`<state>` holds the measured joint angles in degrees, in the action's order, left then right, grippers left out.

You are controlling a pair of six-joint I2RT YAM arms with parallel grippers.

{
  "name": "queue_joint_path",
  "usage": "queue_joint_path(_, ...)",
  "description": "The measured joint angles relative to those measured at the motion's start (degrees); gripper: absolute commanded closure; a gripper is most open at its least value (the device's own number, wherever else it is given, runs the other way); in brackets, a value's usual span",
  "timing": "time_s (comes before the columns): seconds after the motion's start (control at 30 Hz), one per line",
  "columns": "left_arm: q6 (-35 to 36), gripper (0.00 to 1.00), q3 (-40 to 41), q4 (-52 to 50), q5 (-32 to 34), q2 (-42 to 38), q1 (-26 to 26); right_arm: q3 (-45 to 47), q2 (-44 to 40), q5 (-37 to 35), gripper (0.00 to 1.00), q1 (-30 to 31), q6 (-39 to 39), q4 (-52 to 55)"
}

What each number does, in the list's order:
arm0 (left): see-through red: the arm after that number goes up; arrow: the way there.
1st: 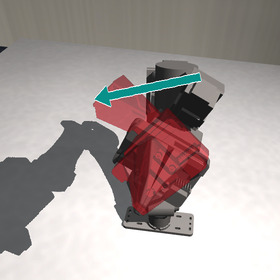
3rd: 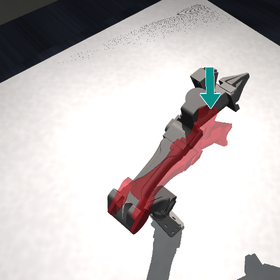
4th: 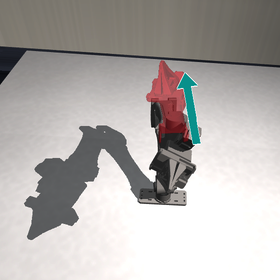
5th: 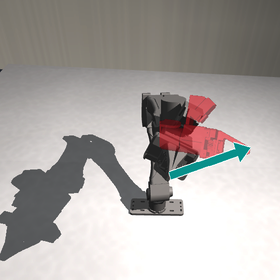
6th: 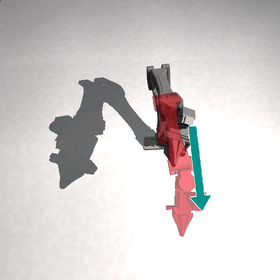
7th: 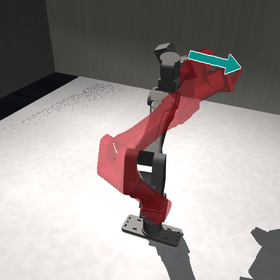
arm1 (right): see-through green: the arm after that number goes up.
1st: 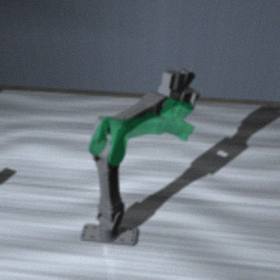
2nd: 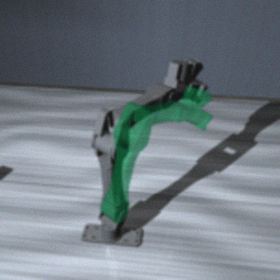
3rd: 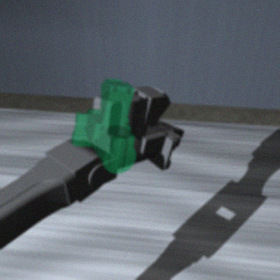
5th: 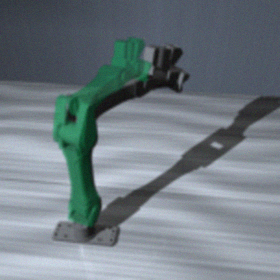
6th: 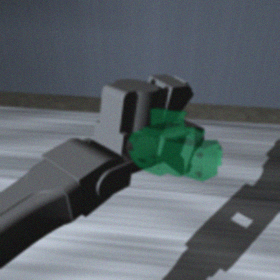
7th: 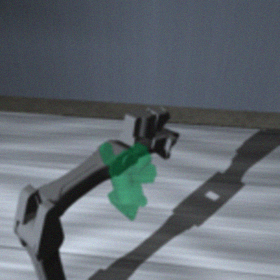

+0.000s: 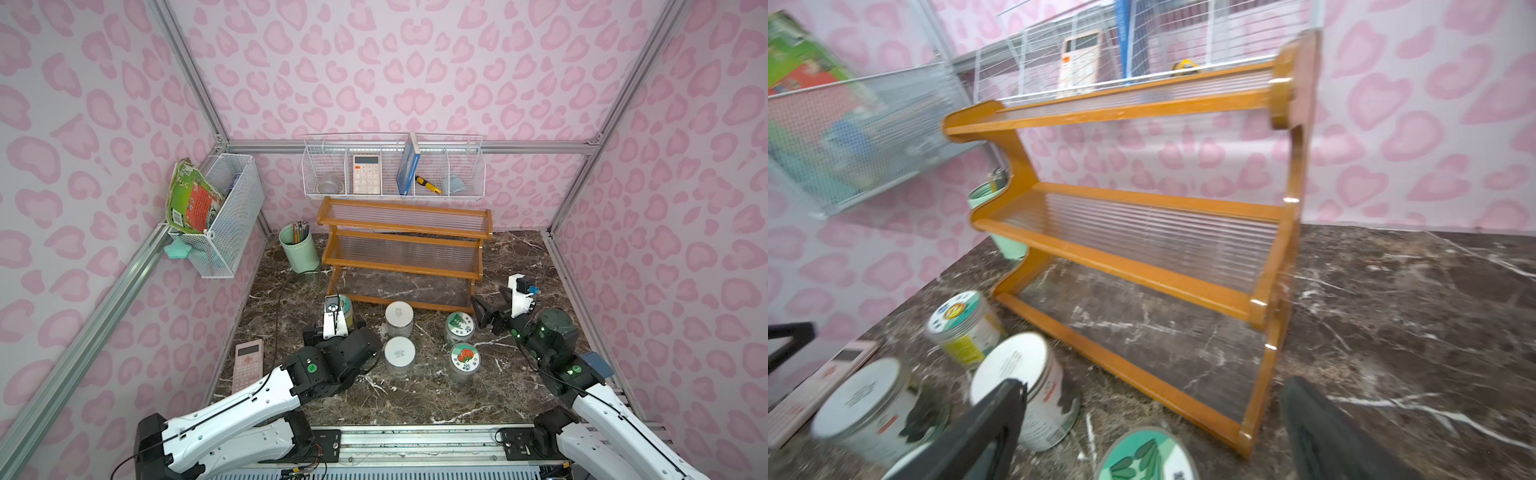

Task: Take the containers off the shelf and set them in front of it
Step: Place the container at the center of the board, then reset both arms

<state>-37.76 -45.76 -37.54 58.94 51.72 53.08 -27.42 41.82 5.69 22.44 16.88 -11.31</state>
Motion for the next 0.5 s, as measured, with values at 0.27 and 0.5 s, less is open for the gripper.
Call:
queue_joint_path(0.27,20.39,0.01,0.20,12.13,-10.73,-5.29,-18.62,-1.99,5.11,-2.05,0.01,-6.10,-0.46,-2.12)
queue_joint_path(0.5,27.82,0.01,1.51,19.32,-21.24,-1.01,-31.47,0.42,10.97,-8.17,0.01,-9.33,-3.76,-9.09)
